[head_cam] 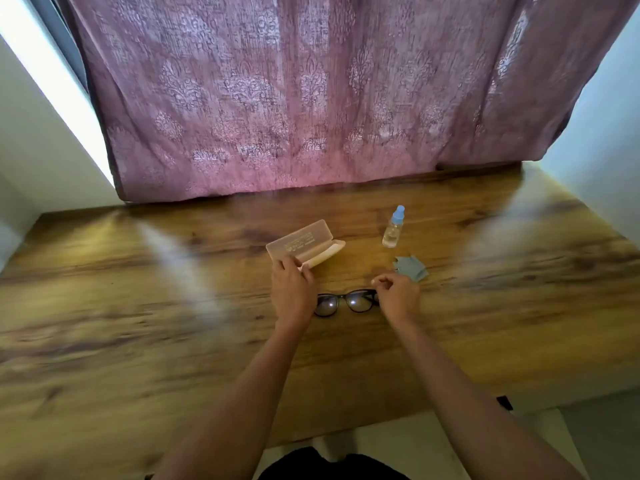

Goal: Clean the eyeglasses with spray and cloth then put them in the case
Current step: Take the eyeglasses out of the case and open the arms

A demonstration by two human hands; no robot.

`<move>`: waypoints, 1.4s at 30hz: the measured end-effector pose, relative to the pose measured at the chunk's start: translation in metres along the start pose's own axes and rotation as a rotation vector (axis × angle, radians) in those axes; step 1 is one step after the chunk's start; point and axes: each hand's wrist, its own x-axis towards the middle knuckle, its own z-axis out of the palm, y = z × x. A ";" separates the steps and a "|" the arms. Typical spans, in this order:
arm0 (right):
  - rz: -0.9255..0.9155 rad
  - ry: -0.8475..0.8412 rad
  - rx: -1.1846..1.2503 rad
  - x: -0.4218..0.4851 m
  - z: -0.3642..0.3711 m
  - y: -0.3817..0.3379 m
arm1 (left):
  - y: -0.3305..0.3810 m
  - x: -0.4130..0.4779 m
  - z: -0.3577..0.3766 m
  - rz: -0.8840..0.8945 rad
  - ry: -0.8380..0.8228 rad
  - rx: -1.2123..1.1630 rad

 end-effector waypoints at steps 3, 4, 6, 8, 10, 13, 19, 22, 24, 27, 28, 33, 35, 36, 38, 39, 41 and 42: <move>0.050 -0.022 -0.016 -0.001 0.000 0.001 | -0.004 -0.003 -0.001 -0.014 -0.003 0.001; 0.055 -0.021 -0.024 -0.001 0.000 0.002 | -0.006 -0.004 0.001 -0.017 -0.013 0.006; 0.067 -0.031 -0.026 -0.002 0.001 0.001 | -0.007 -0.007 0.004 -0.037 -0.051 0.002; 0.081 -0.027 -0.028 -0.002 0.002 0.001 | -0.008 -0.008 0.005 -0.059 -0.087 0.010; 0.098 -0.031 -0.019 -0.001 0.003 0.002 | -0.008 -0.010 0.006 -0.090 -0.126 0.030; 0.118 -0.030 -0.021 -0.001 0.005 0.001 | -0.010 -0.010 0.007 -0.136 -0.169 0.025; 0.198 -0.020 0.044 0.000 0.007 0.002 | -0.008 -0.010 0.007 -0.244 -0.157 -0.161; 0.176 0.044 0.081 0.003 0.003 -0.004 | 0.003 -0.008 0.001 -0.252 -0.100 -0.268; 0.142 0.093 0.182 0.006 -0.002 -0.014 | 0.013 -0.002 -0.007 -0.235 -0.049 -0.350; 0.093 0.131 0.343 0.010 -0.013 -0.033 | 0.028 0.012 -0.023 -0.206 -0.004 -0.465; 0.077 0.134 0.378 0.012 -0.017 -0.040 | 0.031 0.017 -0.029 -0.186 -0.007 -0.468; -0.062 0.194 0.510 0.014 -0.029 -0.064 | 0.040 0.034 -0.053 -0.035 -0.027 -0.421; -0.107 0.221 0.544 0.012 -0.031 -0.073 | 0.041 0.037 -0.060 0.049 -0.013 -0.367; -0.123 0.226 0.555 0.011 -0.033 -0.077 | 0.040 0.039 -0.062 0.095 0.005 -0.330; -0.157 0.227 0.568 0.010 -0.034 -0.082 | 0.038 0.040 -0.066 0.169 0.056 -0.260; -0.166 0.226 0.569 0.010 -0.034 -0.084 | 0.037 0.040 -0.068 0.196 0.080 -0.229; -0.179 0.229 0.568 0.011 -0.034 -0.086 | 0.036 0.040 -0.070 0.232 0.117 -0.190; -0.185 0.233 0.566 0.012 -0.035 -0.086 | 0.036 0.039 -0.071 0.253 0.132 -0.178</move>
